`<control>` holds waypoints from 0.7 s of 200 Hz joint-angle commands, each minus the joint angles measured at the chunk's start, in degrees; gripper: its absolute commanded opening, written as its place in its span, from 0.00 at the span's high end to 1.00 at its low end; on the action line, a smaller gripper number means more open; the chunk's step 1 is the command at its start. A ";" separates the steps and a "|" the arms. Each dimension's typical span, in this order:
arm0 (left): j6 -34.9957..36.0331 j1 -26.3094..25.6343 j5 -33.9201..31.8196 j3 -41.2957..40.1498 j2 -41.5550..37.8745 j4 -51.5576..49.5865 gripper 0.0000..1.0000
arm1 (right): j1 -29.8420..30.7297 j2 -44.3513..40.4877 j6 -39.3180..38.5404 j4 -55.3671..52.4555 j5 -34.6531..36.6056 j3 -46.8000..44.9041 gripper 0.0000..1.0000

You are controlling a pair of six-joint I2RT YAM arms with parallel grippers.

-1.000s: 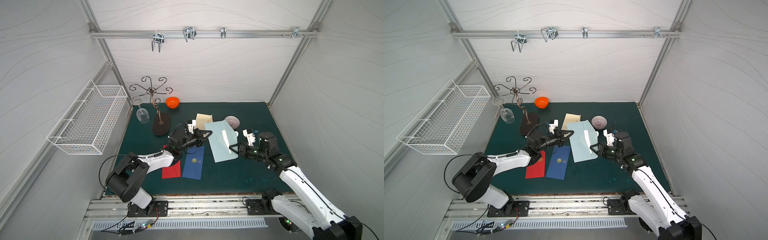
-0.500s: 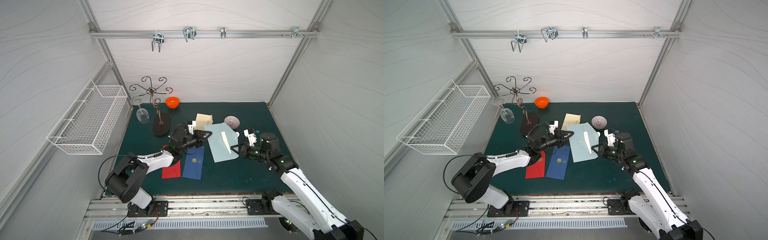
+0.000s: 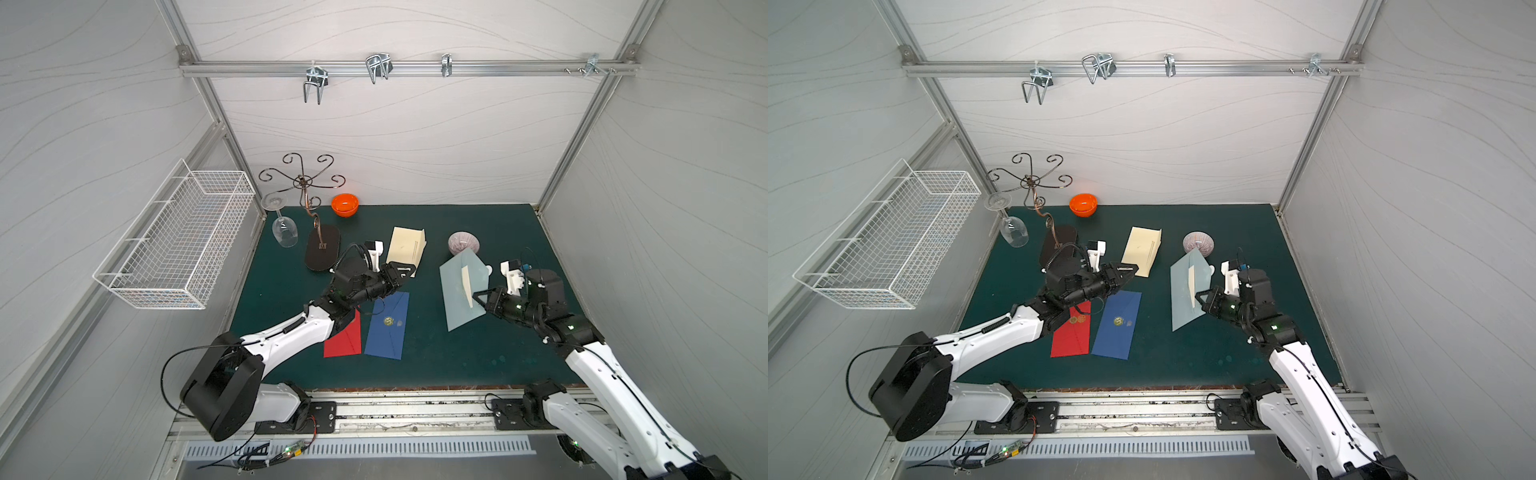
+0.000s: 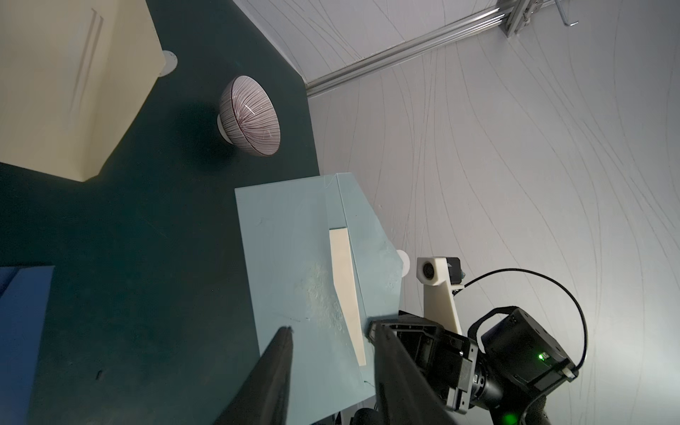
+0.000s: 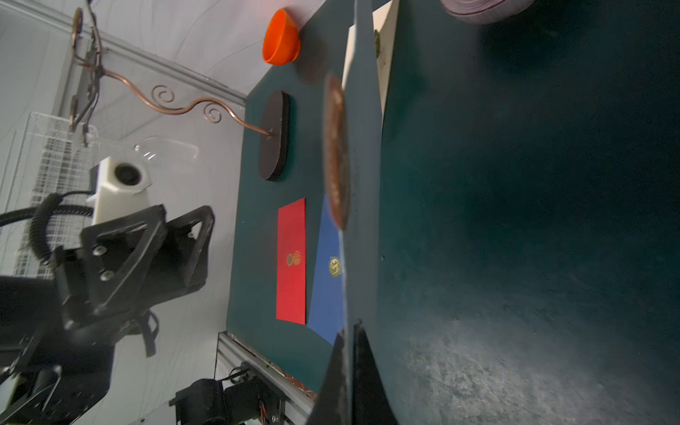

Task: Open the envelope
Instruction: Place the envelope at the center of the board.

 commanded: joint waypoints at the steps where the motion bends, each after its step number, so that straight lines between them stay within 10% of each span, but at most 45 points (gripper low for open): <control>1: 4.39 0.21 -3.78 0.03 -2.06 -2.22 0.59 | -1.76 0.22 0.01 -3.26 2.66 -1.22 0.96; 140: 13.94 0.32 -11.42 -3.13 -12.32 -9.73 0.61 | -3.62 22.90 -1.03 13.36 -2.09 -1.71 0.93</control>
